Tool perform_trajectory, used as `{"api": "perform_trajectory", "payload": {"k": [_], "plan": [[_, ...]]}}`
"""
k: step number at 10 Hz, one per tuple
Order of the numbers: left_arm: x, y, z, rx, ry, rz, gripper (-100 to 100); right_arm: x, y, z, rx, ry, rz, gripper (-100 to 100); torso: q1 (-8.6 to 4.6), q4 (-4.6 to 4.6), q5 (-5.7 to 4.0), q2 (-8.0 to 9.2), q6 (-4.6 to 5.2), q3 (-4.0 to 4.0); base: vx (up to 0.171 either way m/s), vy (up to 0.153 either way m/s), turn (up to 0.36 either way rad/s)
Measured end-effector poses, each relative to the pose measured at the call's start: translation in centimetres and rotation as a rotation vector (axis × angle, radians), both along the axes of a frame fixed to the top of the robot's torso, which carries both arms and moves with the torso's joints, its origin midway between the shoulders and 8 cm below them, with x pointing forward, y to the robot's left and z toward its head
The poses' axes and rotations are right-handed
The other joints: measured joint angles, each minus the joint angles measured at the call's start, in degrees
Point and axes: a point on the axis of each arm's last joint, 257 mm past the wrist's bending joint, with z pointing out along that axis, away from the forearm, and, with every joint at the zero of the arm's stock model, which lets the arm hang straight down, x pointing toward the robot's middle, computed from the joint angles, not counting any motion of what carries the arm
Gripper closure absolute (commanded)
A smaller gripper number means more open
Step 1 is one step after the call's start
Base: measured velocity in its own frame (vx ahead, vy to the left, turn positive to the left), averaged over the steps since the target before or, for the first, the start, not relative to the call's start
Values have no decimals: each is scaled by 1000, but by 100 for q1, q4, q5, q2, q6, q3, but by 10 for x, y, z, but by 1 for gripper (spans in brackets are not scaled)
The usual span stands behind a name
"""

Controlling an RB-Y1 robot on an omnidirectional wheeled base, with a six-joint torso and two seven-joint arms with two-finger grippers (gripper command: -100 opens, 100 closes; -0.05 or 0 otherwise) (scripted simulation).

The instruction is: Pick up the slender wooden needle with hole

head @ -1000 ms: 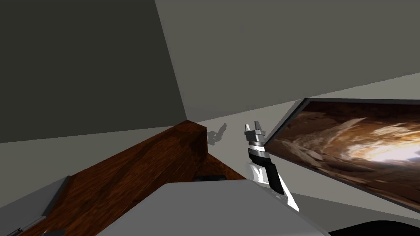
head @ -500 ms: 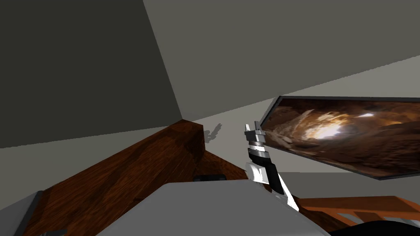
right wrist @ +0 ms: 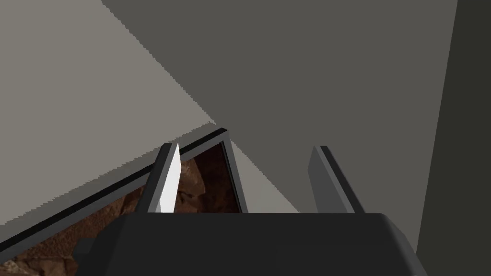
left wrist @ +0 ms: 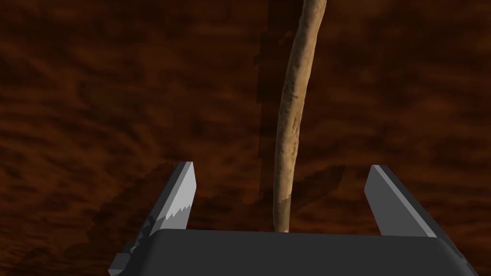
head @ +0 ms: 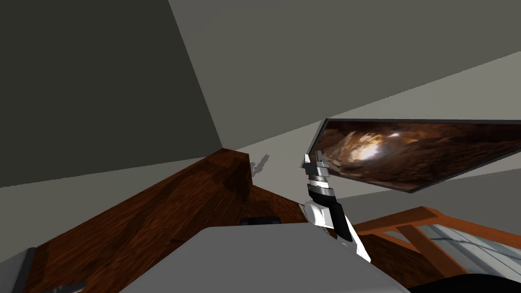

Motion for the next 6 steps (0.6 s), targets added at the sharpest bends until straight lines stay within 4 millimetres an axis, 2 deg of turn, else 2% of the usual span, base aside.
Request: {"api": "perform_trajectory", "payload": {"k": [1,3,4,6], "plan": [[0,0,0,2,0,21,-100,0,0,0,0,0,0,0,1,3,0,5,-6,4,-67,11,-32],[0,-2,-2,1,0,51,-100,0,0,0,0,0,0,0,1,-1,0,-5,2,-3,-124,13,-261],[0,-2,-2,3,1,72,-100,0,0,0,0,0,0,0,3,2,1,0,-9,2,-75,8,19],[1,-4,-3,3,1,104,-100,0,0,0,0,0,0,0,-1,0,0,0,2,0,-141,4,-288]]}}
